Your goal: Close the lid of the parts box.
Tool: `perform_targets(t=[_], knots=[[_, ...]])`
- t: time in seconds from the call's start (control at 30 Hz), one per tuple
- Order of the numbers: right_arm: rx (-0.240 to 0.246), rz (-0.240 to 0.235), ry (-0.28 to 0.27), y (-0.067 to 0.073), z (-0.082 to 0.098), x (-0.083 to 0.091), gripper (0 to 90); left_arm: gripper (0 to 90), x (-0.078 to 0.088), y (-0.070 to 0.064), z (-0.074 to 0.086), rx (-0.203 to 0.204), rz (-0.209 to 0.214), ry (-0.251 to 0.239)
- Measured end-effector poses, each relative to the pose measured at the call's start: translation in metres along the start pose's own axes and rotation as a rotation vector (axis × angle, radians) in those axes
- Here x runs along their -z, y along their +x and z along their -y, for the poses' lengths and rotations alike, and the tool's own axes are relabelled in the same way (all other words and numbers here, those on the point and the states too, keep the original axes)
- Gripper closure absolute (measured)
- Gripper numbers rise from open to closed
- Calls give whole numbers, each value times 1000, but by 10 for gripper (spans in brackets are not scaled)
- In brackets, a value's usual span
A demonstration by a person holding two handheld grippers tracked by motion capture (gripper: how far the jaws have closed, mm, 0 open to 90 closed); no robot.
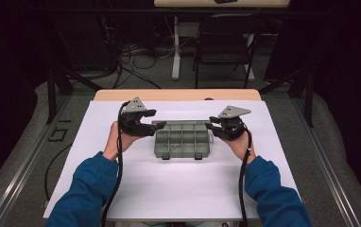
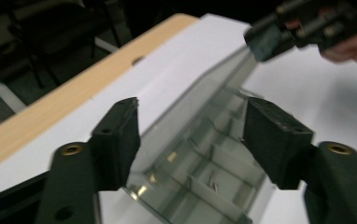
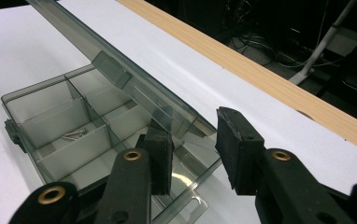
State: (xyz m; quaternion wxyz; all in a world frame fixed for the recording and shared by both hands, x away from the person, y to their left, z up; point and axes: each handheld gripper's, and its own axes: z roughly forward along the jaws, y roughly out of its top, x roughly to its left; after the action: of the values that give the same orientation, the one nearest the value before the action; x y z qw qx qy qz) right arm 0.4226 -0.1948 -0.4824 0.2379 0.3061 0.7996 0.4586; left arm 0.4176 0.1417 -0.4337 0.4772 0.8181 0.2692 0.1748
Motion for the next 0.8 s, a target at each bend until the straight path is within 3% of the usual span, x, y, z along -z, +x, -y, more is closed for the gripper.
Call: perform_targets(t=[0.1, 0.2, 0.33, 0.6, 0.7, 0.8], knots=[[0, 0, 0, 0, 0, 0, 664, 590, -7, 7, 1, 44, -56, -12], [-5, -1, 4, 1, 0, 0, 663, 731, -16, 12, 4, 88, -25, 14], [-10, -7, 10, 1, 1, 2, 658, 877, -21, 11, 8, 79, 9, 40], [-9, -32, 35, 5, 4, 8, 584, 897, -23, 7, 17, 82, 47, 65], [-19, -51, 55, 6, 5, 9, 479, 897, -25, 6, 20, 80, 46, 71], [-27, -69, 74, 6, 5, 12, 274, 897, -27, 5, 23, 79, 50, 85]])
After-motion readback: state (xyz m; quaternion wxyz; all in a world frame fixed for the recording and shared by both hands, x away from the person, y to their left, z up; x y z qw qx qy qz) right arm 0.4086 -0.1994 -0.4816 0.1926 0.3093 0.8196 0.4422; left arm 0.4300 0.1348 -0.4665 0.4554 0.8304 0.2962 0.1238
